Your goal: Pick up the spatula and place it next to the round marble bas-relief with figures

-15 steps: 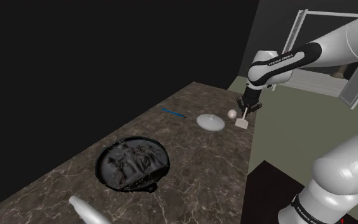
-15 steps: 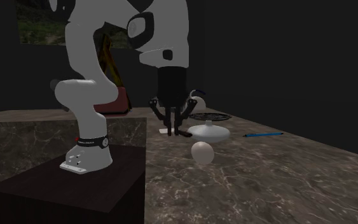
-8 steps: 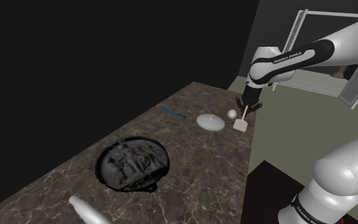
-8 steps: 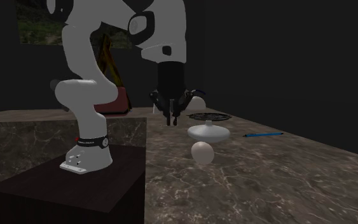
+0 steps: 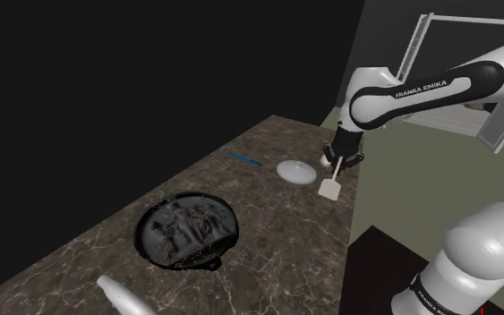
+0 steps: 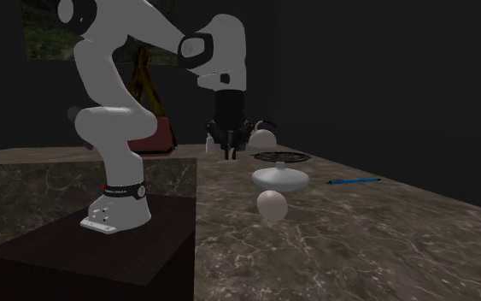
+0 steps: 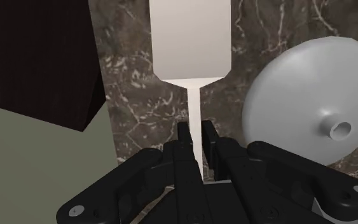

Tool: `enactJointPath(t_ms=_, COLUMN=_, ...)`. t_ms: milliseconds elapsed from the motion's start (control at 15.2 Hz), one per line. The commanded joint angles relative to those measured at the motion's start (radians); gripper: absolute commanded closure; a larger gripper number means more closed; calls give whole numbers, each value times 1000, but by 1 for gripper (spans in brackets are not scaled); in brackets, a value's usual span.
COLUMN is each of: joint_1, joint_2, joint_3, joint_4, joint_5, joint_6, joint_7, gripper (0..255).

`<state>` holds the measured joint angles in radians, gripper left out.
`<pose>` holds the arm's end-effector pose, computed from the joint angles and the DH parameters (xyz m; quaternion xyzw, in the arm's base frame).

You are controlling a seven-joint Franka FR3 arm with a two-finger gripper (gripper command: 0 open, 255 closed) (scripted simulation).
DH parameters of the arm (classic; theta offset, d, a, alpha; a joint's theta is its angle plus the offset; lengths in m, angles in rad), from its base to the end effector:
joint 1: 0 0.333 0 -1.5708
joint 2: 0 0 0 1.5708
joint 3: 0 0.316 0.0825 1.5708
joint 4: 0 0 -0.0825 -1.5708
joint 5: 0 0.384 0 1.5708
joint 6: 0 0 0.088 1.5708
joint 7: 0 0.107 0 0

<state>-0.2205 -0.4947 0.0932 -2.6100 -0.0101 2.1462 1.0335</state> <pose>0.3820 -0.0499 0.4170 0.8345 -0.5502 0.0245 0.0175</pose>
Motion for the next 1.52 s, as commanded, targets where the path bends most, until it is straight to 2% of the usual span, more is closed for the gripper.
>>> enactJointPath(t_ms=0, joint_1=30, joint_2=-55, joint_3=37, joint_4=-39, joint_5=25, joint_6=-18, joint_7=48, gripper=255)
enactJointPath(t_ms=726, joint_1=207, joint_2=-177, joint_3=253, joint_4=-93, joint_5=183, joint_6=-86, joint_7=315, gripper=255)
enactJointPath(t_ms=1122, joint_1=289, joint_2=-166, joint_3=383, joint_4=-55, joint_5=263, joint_6=-106, joint_7=472, gripper=255)
enactJointPath(t_ms=1452, joint_1=333, joint_2=-118, joint_3=498, joint_4=10, joint_5=311, joint_6=-110, joint_7=606, gripper=255)
